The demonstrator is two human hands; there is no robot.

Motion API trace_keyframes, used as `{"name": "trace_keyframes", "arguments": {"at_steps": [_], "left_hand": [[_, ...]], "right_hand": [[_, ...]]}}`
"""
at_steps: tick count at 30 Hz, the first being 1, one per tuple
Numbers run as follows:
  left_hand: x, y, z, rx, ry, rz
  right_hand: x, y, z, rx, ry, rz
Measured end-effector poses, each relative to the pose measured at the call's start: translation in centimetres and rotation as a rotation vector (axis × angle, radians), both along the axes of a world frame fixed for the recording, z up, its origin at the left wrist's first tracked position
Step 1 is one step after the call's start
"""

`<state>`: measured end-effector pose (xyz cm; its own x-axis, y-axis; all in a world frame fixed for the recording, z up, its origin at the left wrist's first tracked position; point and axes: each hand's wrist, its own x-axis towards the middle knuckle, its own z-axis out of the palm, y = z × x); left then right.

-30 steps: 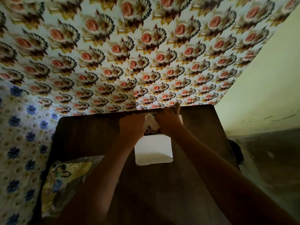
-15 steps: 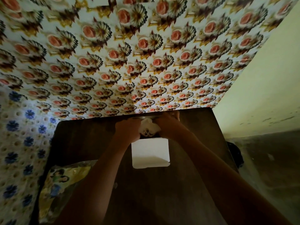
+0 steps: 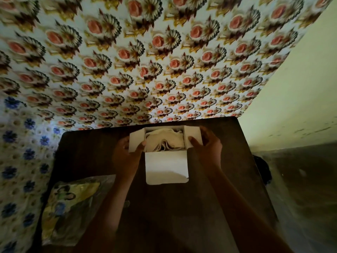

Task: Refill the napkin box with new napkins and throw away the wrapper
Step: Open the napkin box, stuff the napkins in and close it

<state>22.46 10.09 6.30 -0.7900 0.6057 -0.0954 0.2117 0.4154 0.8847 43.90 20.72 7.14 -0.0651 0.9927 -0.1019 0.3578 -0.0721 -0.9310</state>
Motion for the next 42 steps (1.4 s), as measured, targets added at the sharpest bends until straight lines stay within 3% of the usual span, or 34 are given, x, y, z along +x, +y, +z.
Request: {"name": "trace_keyframes", "arguments": {"at_steps": [3, 7, 9, 14, 21, 24, 27, 30, 33, 36, 42], "left_hand": [[0.8, 0.5, 0.7, 0.058, 0.183, -0.072], [1.8, 0.5, 0.4, -0.074, 0.401, -0.297], [1.8, 0.1, 0.1, -0.129, 0.436, -0.345], [-0.4, -1.6, 0.1, -0.156, 0.554, -0.665], [-2.7, -2.4, 1.3, -0.264, 0.524, -0.907], [-2.9, -2.4, 1.8, -0.179, 0.251, -0.842], [-2.4, -2.2, 3.2, -0.053, -0.028, -0.707], [-1.8, -1.7, 3.8, 0.009, -0.009, -0.63], [-1.2, -0.7, 4.2, 0.054, 0.032, -0.64], [-0.9, 0.4, 4.4, 0.01, 0.249, -0.624], [-1.8, 1.3, 3.3, -0.026, 0.08, -0.541]], "right_hand": [[-0.9, -0.9, 0.7, 0.145, -0.035, 0.137], [-1.3, -0.5, -0.1, 0.292, -0.453, 0.595], [-1.1, -0.6, -0.8, 0.27, -0.486, 0.75], [0.5, -0.5, 0.6, 0.222, -0.326, 0.743], [2.1, 0.8, 1.4, 0.327, -0.643, 1.003], [2.0, 0.2, 1.4, 0.232, -0.596, 0.959], [2.0, -0.4, 1.2, 0.191, -0.327, 0.782], [1.7, -1.1, 1.3, 0.178, -0.167, 0.634], [1.0, -1.3, 1.8, 0.156, -0.131, 0.541], [0.6, -1.1, 2.3, 0.153, -0.13, 0.541], [0.0, 0.8, 2.5, 0.067, -0.166, 0.559]]}}
